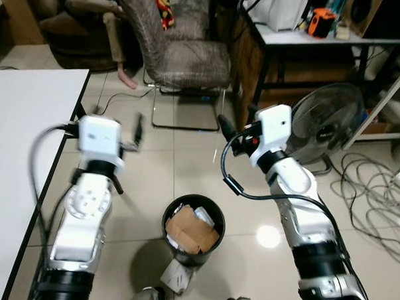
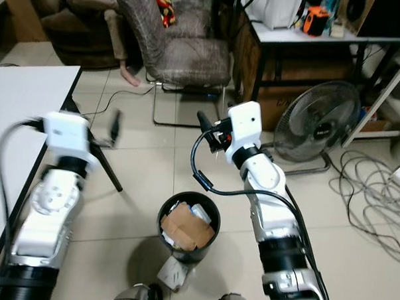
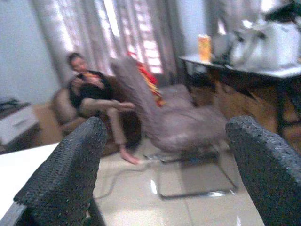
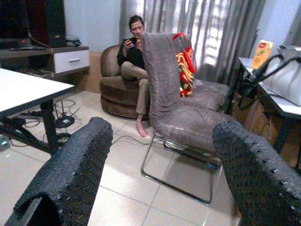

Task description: Picking trash to rubbish bin

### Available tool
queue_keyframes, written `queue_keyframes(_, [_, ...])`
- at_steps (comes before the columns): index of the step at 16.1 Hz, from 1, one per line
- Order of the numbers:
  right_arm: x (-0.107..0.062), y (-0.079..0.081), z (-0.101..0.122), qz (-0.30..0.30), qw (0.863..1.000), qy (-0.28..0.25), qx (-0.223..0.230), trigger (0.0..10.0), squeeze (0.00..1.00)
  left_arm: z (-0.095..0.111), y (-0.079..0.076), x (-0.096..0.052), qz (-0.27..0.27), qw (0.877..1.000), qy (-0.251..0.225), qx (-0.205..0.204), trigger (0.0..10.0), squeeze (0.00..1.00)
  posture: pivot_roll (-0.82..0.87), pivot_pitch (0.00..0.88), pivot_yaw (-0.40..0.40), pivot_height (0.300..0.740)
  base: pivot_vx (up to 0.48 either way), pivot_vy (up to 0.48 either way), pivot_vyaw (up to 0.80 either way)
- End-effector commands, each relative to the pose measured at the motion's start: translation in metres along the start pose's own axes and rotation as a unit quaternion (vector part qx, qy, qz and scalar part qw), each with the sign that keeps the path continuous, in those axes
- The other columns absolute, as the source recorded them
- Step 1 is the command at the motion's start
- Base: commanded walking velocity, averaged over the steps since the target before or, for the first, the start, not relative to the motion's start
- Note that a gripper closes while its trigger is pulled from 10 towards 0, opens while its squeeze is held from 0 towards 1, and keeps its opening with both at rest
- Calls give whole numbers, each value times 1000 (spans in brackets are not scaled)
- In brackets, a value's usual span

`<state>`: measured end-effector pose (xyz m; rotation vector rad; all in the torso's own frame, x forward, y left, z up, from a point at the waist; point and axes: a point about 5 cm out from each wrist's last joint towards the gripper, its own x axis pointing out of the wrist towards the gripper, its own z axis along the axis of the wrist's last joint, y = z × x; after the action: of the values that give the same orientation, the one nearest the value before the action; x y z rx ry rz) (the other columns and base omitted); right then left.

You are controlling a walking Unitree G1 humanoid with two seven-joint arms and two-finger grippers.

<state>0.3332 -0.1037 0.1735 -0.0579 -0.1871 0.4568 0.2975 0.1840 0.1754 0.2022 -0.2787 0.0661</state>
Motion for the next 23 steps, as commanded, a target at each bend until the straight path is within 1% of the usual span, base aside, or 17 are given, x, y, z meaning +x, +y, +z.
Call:
queue_keyframes(1, [1,3,5,7,1000,-2,4,10000,0,6,9,1,25,1000,-9,2,10000,0,-101,37,23,740,0,0,800])
queue_keyframes(3, [-1,4,6,12,1000,2,-1,10000,0,8,15,1,55,998,-10,6,10000,0,-95,30,20,740,0,0,800])
queue_keyframes(5, [-2,5,6,12,1000,6,-1,10000,0,10,14,0,65,998,-12,5,10000,0,-90,26,18,740,0,0,800])
queue_keyframes(7, [-1,7,6,14,1000,8,-1,10000,0,11,9,-1,62,998,-12,3,10000,0,-86,25,11,740,0,0,800])
queue_keyframes(9, [0,9,7,22,1000,12,-2,10000,0,8,3,-3,65,998,-4,-5,10000,0,-88,24,2,740,0,0,800])
queue_keyframes(12, [0,8,5,23,1000,19,-3,10000,0,8,-6,-4,59,998,0,-11,10000,0,-84,26,2,740,0,0,800])
queue_keyframes(19, [-3,12,1,27,999,26,3,10000,0,7,-5,-9,63,998,16,-16,10000,0,-73,40,-2,740,0,0,800])
queue_keyframes(23, [-2,9,2,25,999,28,3,10000,0,5,-9,-10,60,998,26,-21,10000,0,-77,47,-4,740,0,0,800])
